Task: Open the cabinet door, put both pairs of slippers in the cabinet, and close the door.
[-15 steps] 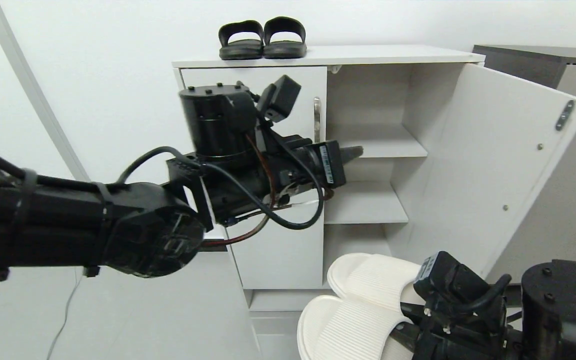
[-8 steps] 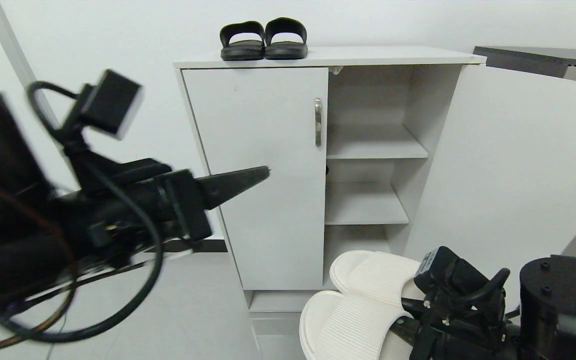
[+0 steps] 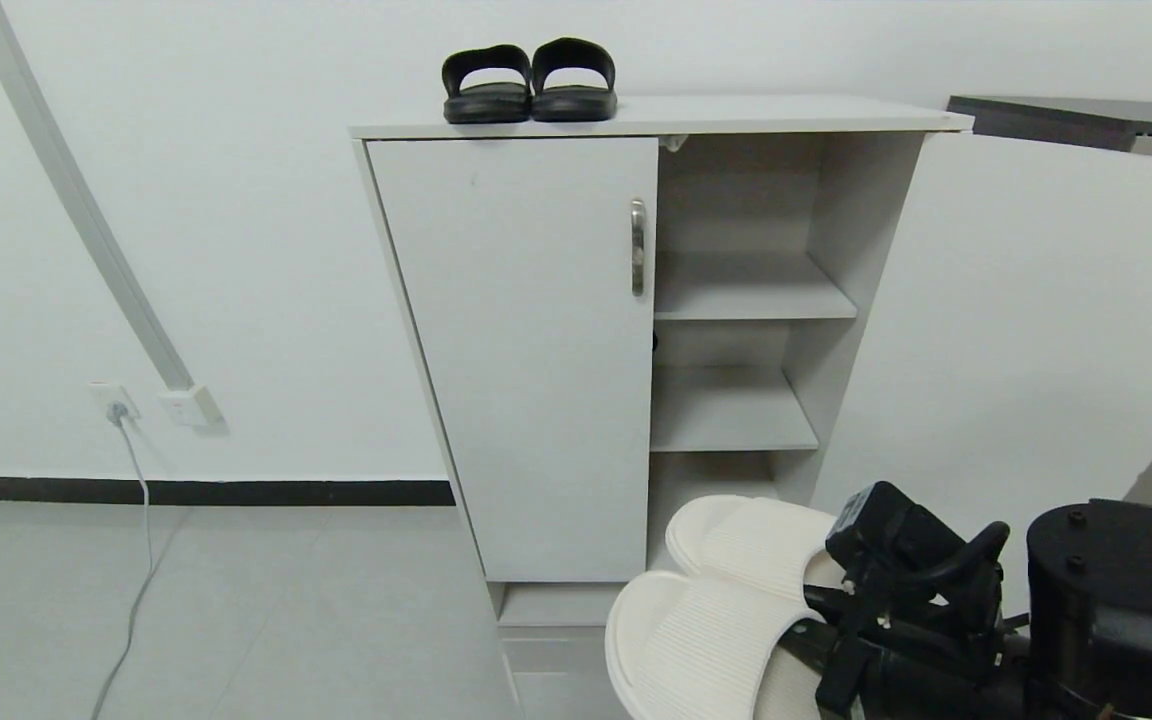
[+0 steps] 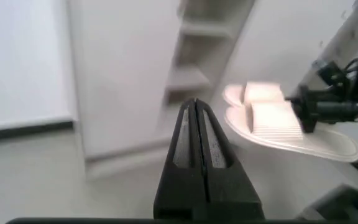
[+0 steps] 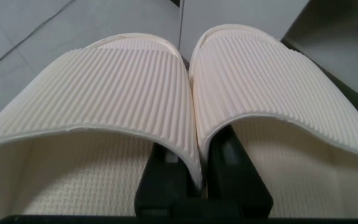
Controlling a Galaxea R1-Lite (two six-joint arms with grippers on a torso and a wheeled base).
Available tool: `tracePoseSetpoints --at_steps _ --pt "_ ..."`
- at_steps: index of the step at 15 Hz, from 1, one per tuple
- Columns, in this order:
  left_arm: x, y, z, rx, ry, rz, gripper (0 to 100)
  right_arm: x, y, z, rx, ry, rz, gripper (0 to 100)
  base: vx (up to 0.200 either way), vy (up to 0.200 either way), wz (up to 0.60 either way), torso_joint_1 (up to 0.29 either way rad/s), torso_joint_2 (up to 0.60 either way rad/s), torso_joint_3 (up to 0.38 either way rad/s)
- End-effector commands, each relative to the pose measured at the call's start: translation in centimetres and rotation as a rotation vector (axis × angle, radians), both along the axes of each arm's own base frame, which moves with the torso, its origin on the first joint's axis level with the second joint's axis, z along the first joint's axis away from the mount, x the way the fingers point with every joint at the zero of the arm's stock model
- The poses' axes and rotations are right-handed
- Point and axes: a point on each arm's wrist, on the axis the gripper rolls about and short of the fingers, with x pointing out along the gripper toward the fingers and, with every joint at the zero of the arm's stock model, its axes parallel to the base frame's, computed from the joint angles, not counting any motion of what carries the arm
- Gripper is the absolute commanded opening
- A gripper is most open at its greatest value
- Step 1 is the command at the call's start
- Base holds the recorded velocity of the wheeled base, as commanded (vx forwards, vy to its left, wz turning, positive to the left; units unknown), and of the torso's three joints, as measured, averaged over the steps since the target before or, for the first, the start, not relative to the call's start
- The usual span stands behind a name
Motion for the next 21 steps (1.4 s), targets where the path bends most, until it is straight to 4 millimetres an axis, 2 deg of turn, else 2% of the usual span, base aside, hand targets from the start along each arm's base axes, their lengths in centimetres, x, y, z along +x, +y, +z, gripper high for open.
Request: tracePoseSetpoints --at_steps 1,4,7,8,13,17,21 --pt "-4.1 0.2 -5.7 0.022 -0.079 0.264 0 0.0 0.1 -0.1 -0.003 0.002 0.001 0 0.0 0.0 0.0 0.0 0.0 0.0" --pt "-3.9 0.1 -8.8 0.093 -0.071 0.33 0 0.0 0.1 -0.2 -0.008 0.003 0.0 0 0.0 0.0 0.0 0.0 0.0 0.0" --pt "-2.6 0.2 -11.5 0.155 -0.078 0.322 0 0.0 0.1 -0.2 -0.008 0.003 -0.001 0 0.0 0.0 0.0 0.0 0.0 0.0" --pt "-2.4 0.1 -11.6 0.146 -0.133 0.317 0 0.0 0.1 -0.2 -0.008 0.003 -0.001 0 0.0 0.0 0.0 0.0 0.0 0.0" --pt "-2.4 -0.1 -11.7 0.214 -0.148 0.195 0 0.1 0.2 -0.4 -0.019 0.005 -0.001 0 0.0 0.0 0.0 0.0 0.0 0.0" --pt "-2.4 0.4 -12.3 0.261 -0.071 0.407 0 0.0 0.1 -0.5 -0.022 0.004 -0.002 0 0.0 0.0 0.0 0.0 0.0 0.0" --pt "-2.4 0.2 -12.2 0.256 -0.091 0.328 0 0.1 0.2 -0.3 -0.015 0.0 -0.004 0 0.0 0.0 0.0 0.0 0.0 0.0"
